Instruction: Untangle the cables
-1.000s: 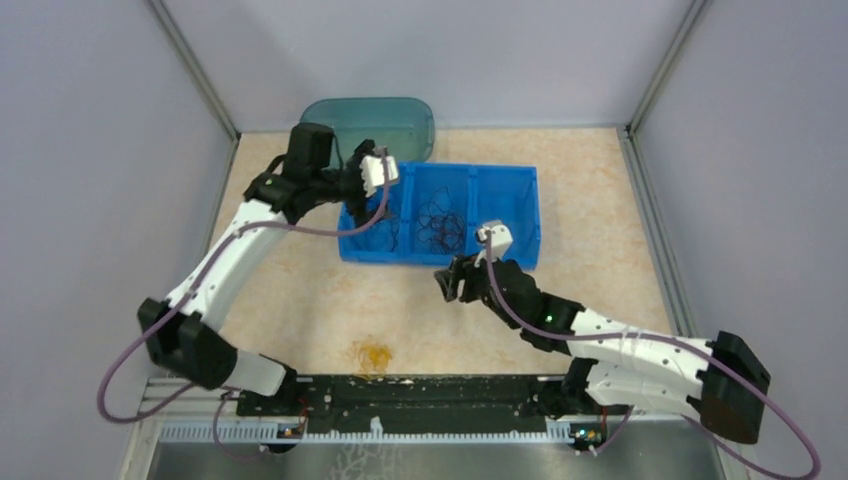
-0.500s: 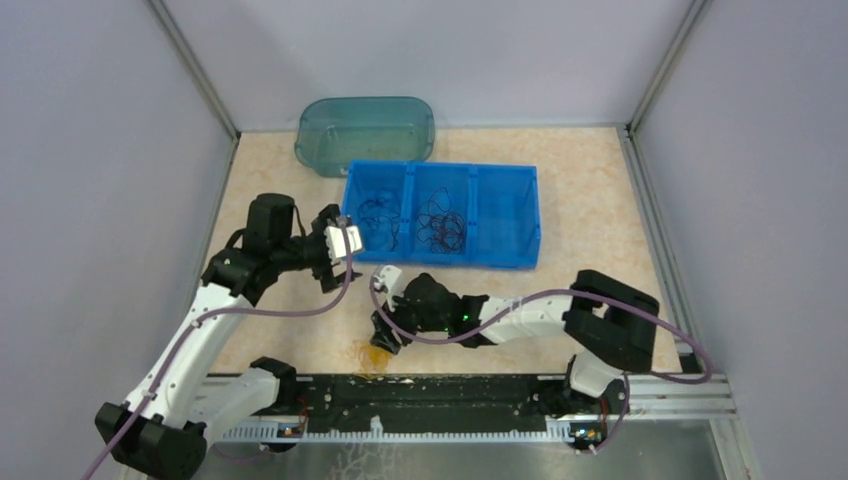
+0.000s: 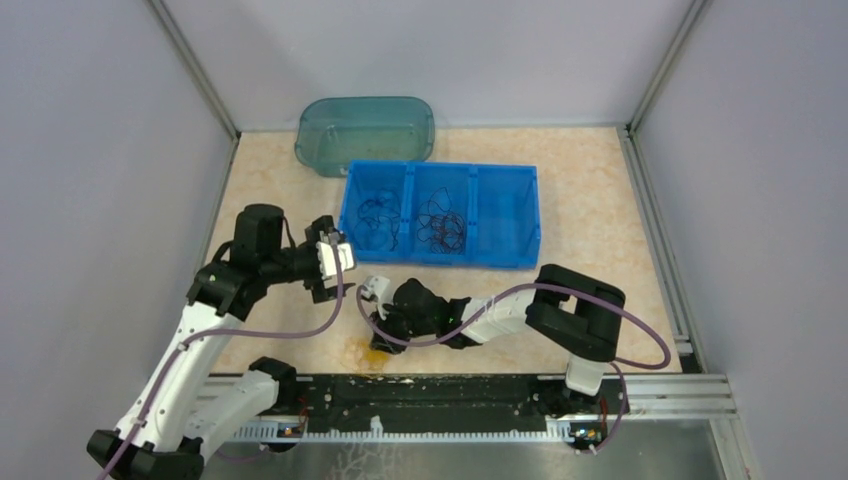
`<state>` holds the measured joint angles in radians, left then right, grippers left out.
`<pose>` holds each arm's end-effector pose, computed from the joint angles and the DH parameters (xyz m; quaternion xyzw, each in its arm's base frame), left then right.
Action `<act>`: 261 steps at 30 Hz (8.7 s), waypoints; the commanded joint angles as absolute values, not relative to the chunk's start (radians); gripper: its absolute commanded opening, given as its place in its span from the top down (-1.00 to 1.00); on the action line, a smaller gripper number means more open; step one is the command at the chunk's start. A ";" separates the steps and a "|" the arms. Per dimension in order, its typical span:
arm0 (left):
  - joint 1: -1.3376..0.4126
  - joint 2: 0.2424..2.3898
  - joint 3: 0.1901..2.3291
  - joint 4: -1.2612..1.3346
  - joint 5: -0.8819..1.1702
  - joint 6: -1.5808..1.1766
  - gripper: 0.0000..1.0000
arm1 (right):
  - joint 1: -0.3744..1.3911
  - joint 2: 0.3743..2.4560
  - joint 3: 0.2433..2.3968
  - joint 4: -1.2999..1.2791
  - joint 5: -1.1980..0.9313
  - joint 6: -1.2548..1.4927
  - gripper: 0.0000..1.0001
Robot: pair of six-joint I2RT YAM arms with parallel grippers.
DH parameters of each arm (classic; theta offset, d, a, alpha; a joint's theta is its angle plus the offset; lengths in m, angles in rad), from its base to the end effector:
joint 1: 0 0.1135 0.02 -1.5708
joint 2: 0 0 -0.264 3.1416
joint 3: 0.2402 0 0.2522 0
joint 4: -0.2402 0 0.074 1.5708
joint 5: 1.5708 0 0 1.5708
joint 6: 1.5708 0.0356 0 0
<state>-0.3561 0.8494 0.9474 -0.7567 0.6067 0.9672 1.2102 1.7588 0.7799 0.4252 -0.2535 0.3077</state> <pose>0.1478 -0.0766 0.3322 0.6302 0.5952 -0.1293 0.4815 0.1145 0.3288 0.1460 -0.4332 0.7529 0.4125 0.2745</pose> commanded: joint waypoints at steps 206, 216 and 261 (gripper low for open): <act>-0.657 0.812 1.305 -0.153 0.900 0.870 1.00 | 1.141 1.315 0.629 0.838 -0.120 0.524 0.32; -0.657 0.854 1.391 -0.095 0.892 0.818 1.00 | 1.159 1.369 0.565 0.841 -0.068 0.541 0.30; -0.665 1.182 1.291 0.090 0.770 0.606 1.00 | 0.764 0.861 0.681 -0.264 0.725 0.618 -0.40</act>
<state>-0.6548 1.0973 1.2854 -0.0044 0.7998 0.6689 0.8787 0.9077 0.6395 -0.0483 0.6647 0.5461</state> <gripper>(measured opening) 0.008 0.708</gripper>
